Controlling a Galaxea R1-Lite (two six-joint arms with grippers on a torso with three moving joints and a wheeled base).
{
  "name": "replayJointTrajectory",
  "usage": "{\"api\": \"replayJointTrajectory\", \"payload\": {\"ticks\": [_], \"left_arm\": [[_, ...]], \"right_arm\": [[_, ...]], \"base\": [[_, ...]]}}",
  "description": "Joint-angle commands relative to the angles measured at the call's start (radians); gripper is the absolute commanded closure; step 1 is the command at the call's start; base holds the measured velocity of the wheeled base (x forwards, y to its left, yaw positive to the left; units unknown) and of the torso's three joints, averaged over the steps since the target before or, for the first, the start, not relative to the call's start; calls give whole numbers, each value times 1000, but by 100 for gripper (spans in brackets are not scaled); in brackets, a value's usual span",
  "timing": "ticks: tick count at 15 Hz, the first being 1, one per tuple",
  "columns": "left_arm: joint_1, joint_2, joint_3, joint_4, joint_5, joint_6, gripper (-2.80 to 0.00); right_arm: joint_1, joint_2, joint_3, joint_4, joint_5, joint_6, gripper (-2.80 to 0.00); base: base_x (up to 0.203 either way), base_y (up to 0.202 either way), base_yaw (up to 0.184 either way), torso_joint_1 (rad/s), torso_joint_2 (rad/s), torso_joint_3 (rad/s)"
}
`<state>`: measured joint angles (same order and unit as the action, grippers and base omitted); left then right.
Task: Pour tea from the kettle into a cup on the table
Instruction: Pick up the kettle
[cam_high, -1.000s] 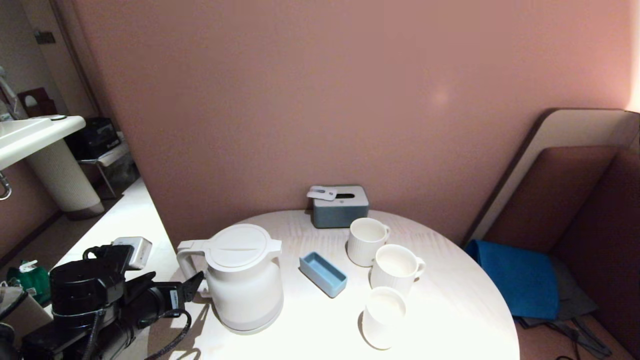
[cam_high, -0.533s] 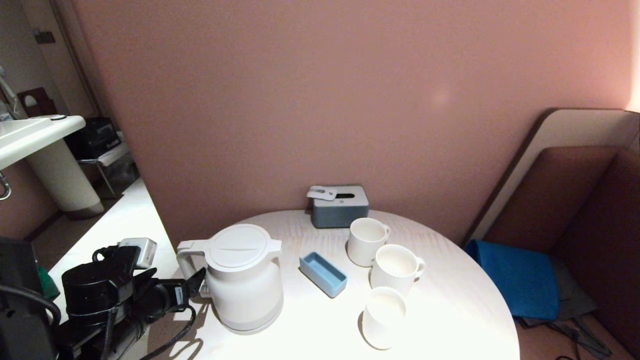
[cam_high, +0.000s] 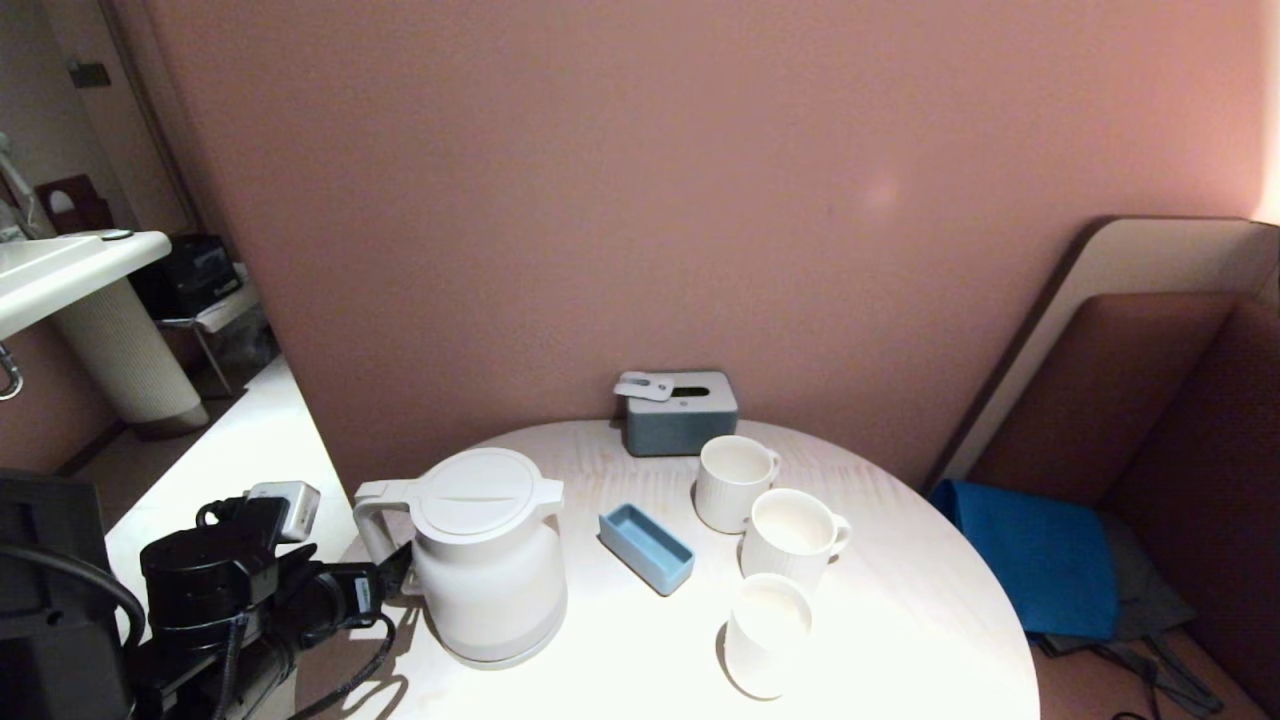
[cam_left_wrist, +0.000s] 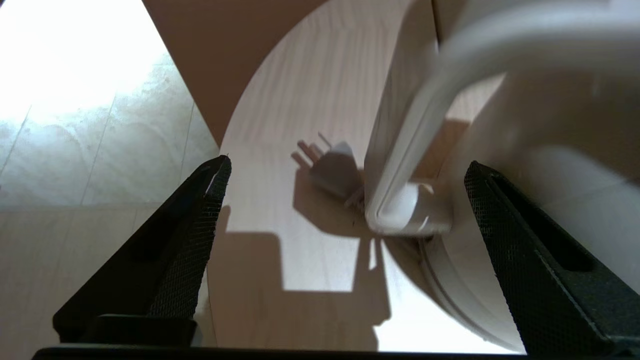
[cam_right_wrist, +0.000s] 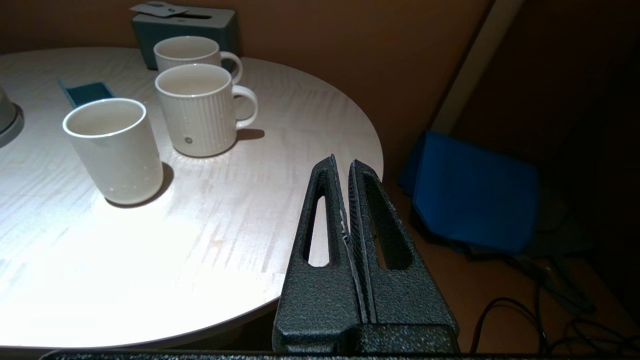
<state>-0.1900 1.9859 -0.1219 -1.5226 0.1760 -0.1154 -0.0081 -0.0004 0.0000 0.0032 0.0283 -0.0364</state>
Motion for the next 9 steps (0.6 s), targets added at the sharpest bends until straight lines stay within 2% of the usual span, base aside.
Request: {"api": "replayJointTrajectory", "payload": {"ticks": [1, 9], "left_arm": [[0, -15, -29, -47, 2, -12, -280], [1, 39, -103, -47, 4, -12, -280]], "right_arm": [[0, 0, 0, 0, 1, 0, 0], [-1, 0, 0, 0, 1, 0, 0]], "base": [[0, 0, 0, 0, 0, 0], [0, 0, 0, 0, 0, 0]]}}
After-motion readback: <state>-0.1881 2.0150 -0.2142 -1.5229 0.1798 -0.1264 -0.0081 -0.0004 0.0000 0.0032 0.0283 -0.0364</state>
